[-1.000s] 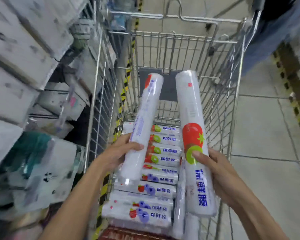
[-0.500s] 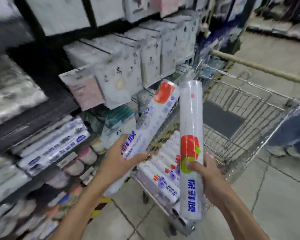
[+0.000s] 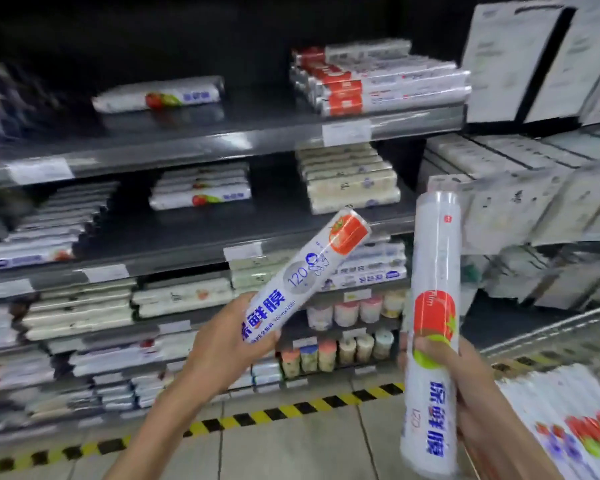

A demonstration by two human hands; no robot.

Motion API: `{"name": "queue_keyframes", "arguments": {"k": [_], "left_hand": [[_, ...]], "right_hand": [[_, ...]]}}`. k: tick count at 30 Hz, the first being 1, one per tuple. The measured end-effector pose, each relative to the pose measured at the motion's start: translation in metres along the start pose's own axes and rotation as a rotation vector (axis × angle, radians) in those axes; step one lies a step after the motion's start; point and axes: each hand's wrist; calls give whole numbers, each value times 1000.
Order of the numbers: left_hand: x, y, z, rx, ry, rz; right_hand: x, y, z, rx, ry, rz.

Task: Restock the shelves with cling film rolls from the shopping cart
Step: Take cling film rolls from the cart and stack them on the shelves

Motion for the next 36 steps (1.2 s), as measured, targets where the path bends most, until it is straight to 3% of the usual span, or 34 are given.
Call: {"name": "queue_keyframes", "arguments": {"k": [6,9,14,20,26,36], "left_hand": [[97,-101,17,-188,-118,-219],[134,-129,3,-192,-80,-453],[178,-151,-60,-192,-123,-620],[237,-154,-188,-215,-27,-682],[284,-146,-298,-135,71,-772],[306,-111,-387,-149,258,-734]], "right_hand": [[-31,139,-17,109,74,49],[-43,184,-31,133,108,100],[-46,239,-77,174,96,173],[-47,284,-157,120,95,192],[-55,310,-215,38,42,161],[-69,335,-275,26,-28,92]]}}
Point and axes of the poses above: each hand's wrist, its own z-axis away from the middle knuckle, its own y-axis out of the palm, x = y × z
